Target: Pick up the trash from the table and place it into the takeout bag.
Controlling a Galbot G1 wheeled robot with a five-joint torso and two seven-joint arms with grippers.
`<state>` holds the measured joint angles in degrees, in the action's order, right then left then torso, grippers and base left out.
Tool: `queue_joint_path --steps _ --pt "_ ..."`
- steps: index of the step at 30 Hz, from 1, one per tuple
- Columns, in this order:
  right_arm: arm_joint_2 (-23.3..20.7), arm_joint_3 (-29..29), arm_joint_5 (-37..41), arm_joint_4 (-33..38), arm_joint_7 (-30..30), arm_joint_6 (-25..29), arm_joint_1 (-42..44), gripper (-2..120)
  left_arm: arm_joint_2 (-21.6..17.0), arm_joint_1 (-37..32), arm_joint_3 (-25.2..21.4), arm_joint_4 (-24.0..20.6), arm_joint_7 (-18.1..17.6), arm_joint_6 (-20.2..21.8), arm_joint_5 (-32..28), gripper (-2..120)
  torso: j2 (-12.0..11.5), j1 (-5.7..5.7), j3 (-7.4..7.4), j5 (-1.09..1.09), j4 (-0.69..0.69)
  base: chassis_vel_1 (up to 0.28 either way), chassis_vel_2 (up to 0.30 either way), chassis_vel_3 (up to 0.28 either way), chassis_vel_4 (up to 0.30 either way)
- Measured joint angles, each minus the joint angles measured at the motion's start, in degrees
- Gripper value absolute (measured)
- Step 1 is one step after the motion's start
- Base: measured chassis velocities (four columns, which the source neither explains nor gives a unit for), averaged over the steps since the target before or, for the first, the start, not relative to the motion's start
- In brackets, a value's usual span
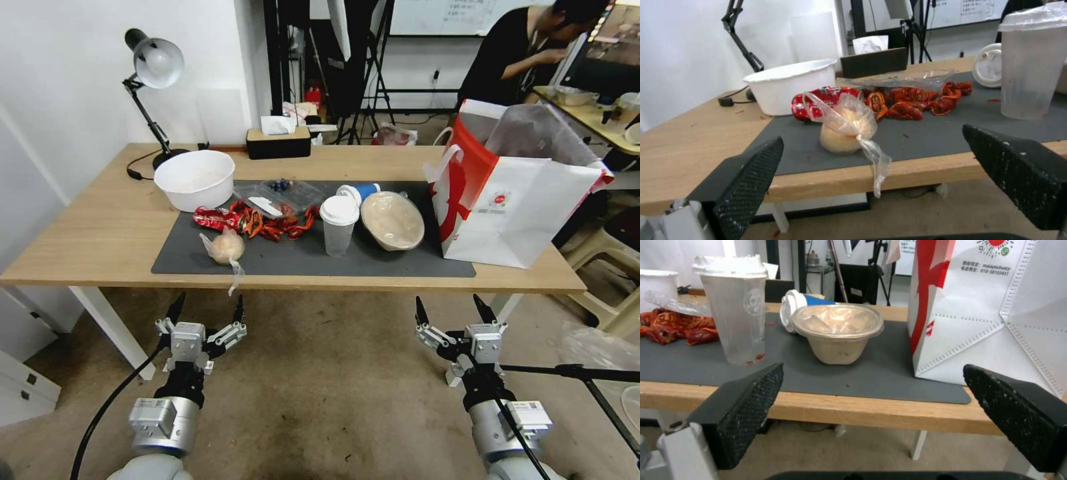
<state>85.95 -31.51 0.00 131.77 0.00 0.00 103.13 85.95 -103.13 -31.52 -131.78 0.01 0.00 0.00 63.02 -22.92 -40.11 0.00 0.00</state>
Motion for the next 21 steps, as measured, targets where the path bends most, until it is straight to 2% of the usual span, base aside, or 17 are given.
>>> queue_joint_path --steps 18,21 --pt "0.0 0.0 0.1 0.0 0.0 -0.2 -0.2 100 0.0 0.1 0.0 0.0 0.0 0.1 -0.1 100 0.0 0.00 0.00 0.00 0.00 0.000 0.000 0.000 0.000" --pt "0.0 -0.8 1.4 0.4 0.4 -2.3 -1.4 100 0.6 1.0 -0.1 -0.3 0.3 2.4 -1.4 100 0.0 0.00 0.00 0.00 0.00 0.000 0.000 0.000 0.000"
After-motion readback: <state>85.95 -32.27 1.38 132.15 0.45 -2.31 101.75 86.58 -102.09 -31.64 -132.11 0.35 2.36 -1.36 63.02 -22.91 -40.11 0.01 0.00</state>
